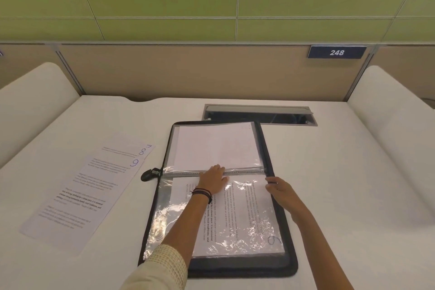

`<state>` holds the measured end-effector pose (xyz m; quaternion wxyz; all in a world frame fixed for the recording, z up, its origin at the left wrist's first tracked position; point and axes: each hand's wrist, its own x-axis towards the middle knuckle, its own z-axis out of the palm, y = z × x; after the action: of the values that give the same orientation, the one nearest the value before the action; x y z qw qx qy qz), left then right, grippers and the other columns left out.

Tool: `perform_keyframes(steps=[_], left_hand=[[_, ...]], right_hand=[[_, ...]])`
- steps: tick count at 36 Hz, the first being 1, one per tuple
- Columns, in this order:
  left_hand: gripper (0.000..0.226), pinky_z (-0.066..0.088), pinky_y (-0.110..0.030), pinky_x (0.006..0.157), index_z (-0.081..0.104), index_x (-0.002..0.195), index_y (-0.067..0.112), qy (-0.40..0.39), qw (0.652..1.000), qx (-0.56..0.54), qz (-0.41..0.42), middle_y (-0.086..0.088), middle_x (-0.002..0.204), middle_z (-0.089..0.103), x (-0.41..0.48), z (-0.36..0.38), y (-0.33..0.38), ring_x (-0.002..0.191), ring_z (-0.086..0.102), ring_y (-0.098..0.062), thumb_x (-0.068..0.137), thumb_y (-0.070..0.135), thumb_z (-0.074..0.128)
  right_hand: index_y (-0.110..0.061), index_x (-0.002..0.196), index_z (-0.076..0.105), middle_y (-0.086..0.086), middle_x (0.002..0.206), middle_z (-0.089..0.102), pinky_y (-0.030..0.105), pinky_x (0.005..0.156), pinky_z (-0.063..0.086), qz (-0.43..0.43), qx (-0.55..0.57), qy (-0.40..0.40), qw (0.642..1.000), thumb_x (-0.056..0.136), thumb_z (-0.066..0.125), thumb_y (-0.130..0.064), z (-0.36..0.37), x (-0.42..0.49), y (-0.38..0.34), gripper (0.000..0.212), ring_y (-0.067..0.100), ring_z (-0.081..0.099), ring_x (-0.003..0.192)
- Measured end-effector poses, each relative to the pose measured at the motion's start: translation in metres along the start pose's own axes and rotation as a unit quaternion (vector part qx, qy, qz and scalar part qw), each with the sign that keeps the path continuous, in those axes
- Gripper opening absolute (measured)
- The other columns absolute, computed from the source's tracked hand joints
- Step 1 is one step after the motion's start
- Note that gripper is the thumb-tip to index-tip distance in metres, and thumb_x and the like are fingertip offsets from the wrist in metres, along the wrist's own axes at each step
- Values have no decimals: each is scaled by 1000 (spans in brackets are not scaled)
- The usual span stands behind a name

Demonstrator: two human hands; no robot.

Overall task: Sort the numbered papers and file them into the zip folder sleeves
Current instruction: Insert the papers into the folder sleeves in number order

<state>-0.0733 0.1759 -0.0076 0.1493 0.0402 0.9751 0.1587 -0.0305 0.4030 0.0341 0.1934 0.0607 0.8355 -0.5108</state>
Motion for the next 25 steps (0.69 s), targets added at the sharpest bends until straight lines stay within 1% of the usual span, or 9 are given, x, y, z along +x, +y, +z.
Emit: perform_keyframes(steps=[2,4,9,12,15,18,20,25], left_hand=[[42,34,-45,105,43,134,8,0,1000,2,1,-8,137,43,0,1,0,124,44,-23,100,32,36],[41,36,-46,103,44,132,8,4,1000,4,1,-7,133,45,0,1,-1,121,46,-22,99,33,37],[40,36,-46,102,44,130,8,4,1000,15,2,-7,131,45,-2,0,1,120,46,-24,99,33,37],[42,35,-47,103,42,133,9,-2,1000,19,2,-7,135,43,-3,0,0,124,43,-24,99,33,38],[45,33,-47,105,39,137,9,-4,1000,29,5,-8,140,39,-5,-1,-1,128,40,-24,100,34,37],[48,30,-48,108,34,141,9,-11,999,39,10,-9,148,32,-6,-2,-2,134,34,-24,100,34,36],[49,31,-48,107,32,142,10,-13,999,43,15,-8,149,30,-6,-2,-2,134,33,-24,100,34,36],[49,32,-48,107,31,143,9,-16,998,54,22,-8,149,30,-8,-3,-4,135,32,-23,100,33,35]], right_hand=[[-15,130,48,1,117,50,26,88,37,-3,-4,-1,1000,97,47,-19,2,-1,-2,34,14,48,106],[-15,130,48,3,119,51,26,88,37,-6,-5,-3,1000,97,47,-19,2,-3,-3,33,15,48,106],[-16,130,47,3,119,50,27,91,40,-10,-10,-8,1000,97,47,-21,6,-5,-6,34,16,48,108],[-15,130,47,2,116,52,28,87,41,-8,-4,-7,1000,98,46,-21,7,-7,-9,33,16,51,105],[-15,129,47,1,109,51,26,82,39,-8,8,-6,1000,98,46,-21,7,-9,-13,32,15,50,100],[-17,128,48,3,117,50,27,83,39,-3,18,-9,1000,98,46,-22,8,-9,-15,30,16,50,102],[-20,125,48,6,122,50,28,83,41,2,14,-17,1000,98,46,-25,10,-10,-16,28,19,52,105],[-21,125,47,3,115,47,28,80,44,2,-12,-28,1000,99,43,-27,19,-13,-23,28,22,55,101]])
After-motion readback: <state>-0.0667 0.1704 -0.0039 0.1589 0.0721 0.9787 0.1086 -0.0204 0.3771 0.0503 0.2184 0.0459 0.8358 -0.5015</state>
